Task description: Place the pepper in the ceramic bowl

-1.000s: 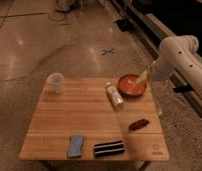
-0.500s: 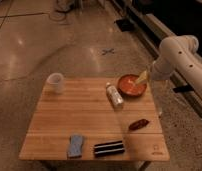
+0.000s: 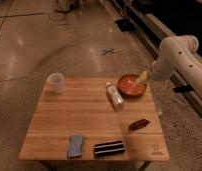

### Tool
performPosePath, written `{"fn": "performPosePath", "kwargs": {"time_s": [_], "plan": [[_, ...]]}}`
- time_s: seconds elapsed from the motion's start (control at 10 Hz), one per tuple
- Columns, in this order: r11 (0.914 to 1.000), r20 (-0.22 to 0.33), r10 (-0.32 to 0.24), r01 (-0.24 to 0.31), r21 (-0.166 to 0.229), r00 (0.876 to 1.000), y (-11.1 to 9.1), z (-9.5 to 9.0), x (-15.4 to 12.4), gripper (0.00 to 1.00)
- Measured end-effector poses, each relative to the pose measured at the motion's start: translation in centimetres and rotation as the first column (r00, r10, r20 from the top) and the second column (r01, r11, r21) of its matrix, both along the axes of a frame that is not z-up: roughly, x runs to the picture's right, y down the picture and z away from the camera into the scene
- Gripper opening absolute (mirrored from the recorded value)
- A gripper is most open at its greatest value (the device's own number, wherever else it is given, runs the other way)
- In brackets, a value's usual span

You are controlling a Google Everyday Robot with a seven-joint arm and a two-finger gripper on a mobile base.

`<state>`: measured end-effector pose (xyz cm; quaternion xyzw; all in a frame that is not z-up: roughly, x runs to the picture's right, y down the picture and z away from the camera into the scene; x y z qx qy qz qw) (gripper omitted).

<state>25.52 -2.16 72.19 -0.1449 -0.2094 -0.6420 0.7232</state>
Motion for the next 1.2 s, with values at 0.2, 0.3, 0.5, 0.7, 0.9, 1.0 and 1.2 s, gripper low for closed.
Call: {"fn": "performPosePath", "kwargs": {"time_s": [0.2,0.3,0.5,0.7,0.9,1.0,1.2], "plan": [[1.0000,0.000,0.000,0.000,0.000,1.000,0.0,0.0,0.0,0.80],[1.0000,0.000,0.000,0.000,0.000,1.000,0.0,0.0,0.0,0.80],[1.0000,0.000,0.000,0.000,0.000,1.000,0.0,0.0,0.0,0.80],[1.0000,0.000,0.000,0.000,0.000,1.000,0.0,0.0,0.0,0.80],[1.0000,-0.001,-0.001,0.001,-0.002,1.000,0.1,0.1,0.0,0.80],[0.9999,-0.005,0.000,0.000,-0.016,1.000,1.0,0.5,-0.2,0.80],[0.9982,-0.017,0.008,-0.010,-0.060,1.000,3.7,2.1,-0.7,0.80]]}}
